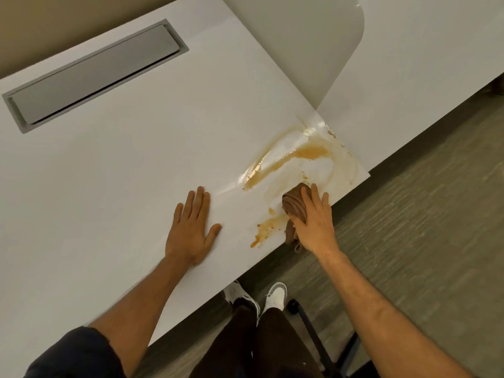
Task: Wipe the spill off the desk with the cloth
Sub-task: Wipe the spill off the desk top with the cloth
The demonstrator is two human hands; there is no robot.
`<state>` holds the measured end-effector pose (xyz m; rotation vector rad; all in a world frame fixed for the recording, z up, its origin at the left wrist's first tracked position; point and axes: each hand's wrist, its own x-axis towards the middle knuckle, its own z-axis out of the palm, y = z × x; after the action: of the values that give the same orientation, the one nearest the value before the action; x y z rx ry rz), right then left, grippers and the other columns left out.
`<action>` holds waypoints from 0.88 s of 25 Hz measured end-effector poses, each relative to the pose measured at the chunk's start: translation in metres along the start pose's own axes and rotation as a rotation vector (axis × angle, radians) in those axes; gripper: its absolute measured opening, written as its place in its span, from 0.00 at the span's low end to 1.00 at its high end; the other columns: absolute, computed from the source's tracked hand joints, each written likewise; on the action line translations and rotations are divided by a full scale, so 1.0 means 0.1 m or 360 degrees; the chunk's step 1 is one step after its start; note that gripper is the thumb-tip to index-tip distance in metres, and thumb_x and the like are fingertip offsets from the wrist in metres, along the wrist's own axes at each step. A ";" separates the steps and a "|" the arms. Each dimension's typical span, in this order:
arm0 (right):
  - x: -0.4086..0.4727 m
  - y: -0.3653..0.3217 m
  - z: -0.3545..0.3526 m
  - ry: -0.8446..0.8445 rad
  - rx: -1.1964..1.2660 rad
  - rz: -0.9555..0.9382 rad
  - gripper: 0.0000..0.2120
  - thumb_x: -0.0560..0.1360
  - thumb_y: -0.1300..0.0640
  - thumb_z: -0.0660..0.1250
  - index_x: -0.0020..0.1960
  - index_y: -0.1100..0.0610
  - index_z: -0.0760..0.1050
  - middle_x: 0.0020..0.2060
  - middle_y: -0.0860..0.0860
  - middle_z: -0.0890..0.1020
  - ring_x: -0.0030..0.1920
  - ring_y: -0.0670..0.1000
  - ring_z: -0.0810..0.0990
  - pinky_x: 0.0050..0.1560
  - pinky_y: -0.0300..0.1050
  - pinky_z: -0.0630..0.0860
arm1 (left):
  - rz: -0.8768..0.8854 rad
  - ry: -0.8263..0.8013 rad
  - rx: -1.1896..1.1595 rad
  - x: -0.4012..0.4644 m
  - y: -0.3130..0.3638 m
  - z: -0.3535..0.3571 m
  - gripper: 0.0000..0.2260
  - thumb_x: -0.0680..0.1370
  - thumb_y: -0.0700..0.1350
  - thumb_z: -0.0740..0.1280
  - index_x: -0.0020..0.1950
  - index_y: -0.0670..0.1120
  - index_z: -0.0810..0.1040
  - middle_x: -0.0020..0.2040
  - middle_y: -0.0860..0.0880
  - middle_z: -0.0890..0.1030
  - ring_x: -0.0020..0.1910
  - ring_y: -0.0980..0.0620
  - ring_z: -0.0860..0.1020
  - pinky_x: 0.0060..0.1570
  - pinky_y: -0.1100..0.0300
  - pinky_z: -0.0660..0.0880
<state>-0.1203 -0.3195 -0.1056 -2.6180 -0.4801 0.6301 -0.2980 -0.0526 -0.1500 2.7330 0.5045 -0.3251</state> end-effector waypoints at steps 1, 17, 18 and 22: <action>0.04 0.01 0.08 0.0022 -0.0123 -0.0043 0.38 0.81 0.53 0.68 0.83 0.54 0.51 0.83 0.55 0.48 0.82 0.63 0.44 0.81 0.64 0.48 | 0.0001 0.0014 -0.0007 0.00 0.00 0.02 0.36 0.84 0.66 0.43 0.86 0.49 0.38 0.86 0.51 0.37 0.85 0.50 0.37 0.83 0.46 0.43; 0.21 0.14 0.45 0.0535 -0.0108 -0.0269 0.34 0.73 0.51 0.76 0.76 0.56 0.70 0.78 0.59 0.67 0.79 0.63 0.62 0.78 0.60 0.58 | -0.0024 0.0052 0.0056 0.04 0.00 0.09 0.36 0.84 0.65 0.46 0.86 0.49 0.38 0.86 0.51 0.37 0.85 0.51 0.36 0.84 0.46 0.42; 0.20 0.15 0.46 0.0546 -0.0090 -0.0281 0.33 0.73 0.53 0.77 0.75 0.56 0.71 0.77 0.58 0.68 0.78 0.63 0.63 0.77 0.61 0.58 | -0.0022 0.0054 0.0048 0.03 0.01 0.09 0.36 0.84 0.65 0.46 0.86 0.49 0.38 0.86 0.51 0.37 0.85 0.51 0.36 0.84 0.47 0.42; 0.22 0.11 0.51 0.0605 -0.0057 -0.0309 0.33 0.70 0.57 0.78 0.73 0.55 0.73 0.76 0.57 0.71 0.77 0.62 0.66 0.76 0.60 0.58 | -0.0014 0.0091 0.0048 0.05 -0.03 0.09 0.36 0.84 0.65 0.46 0.86 0.50 0.38 0.86 0.52 0.37 0.85 0.52 0.36 0.83 0.48 0.41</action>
<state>-0.1243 -0.3047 -0.1608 -2.5953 -0.6157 0.0581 -0.2959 -0.0515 -0.1606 2.7770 0.5313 -0.2599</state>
